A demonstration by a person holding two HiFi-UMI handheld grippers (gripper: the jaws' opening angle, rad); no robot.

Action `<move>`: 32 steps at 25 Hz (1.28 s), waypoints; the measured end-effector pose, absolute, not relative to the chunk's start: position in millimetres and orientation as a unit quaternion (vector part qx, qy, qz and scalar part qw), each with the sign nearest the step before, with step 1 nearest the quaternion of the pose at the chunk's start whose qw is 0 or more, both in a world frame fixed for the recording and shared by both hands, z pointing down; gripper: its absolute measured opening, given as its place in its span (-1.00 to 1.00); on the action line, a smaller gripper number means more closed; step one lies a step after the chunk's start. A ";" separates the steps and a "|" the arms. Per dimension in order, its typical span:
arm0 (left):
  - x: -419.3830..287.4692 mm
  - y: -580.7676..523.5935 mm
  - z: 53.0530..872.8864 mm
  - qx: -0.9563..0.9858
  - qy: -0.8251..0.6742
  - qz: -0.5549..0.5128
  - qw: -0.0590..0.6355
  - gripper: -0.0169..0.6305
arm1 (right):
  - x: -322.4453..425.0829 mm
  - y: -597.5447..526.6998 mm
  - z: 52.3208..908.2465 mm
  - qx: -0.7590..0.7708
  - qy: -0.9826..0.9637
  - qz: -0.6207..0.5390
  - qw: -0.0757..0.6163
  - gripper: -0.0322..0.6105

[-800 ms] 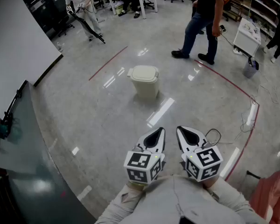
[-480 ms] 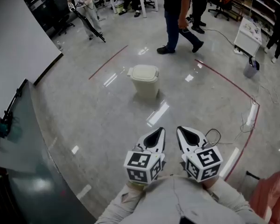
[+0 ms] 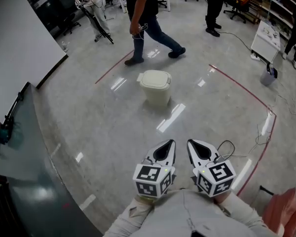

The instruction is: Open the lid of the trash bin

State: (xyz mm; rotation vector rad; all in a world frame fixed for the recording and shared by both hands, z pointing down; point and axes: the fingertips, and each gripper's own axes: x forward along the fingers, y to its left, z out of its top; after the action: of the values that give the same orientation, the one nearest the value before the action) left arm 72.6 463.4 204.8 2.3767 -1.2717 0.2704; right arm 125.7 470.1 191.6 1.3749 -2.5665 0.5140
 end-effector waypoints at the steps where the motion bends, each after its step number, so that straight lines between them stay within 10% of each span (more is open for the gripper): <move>1: 68.7 457.1 205.2 0.856 -0.459 0.098 0.216 -0.93 | 122.1 464.0 191.6 0.462 -0.864 0.175 0.092 -0.89; 32: -61.0 211.0 210.2 0.858 -0.434 0.104 0.253 -0.93 | -10.3 228.4 199.8 0.467 -0.849 0.226 0.106 -0.89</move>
State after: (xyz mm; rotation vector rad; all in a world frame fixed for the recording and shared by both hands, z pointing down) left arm -61.0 211.0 210.2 2.3319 -1.1805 0.2838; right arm -10.3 228.4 199.8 1.3740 -2.4990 0.6642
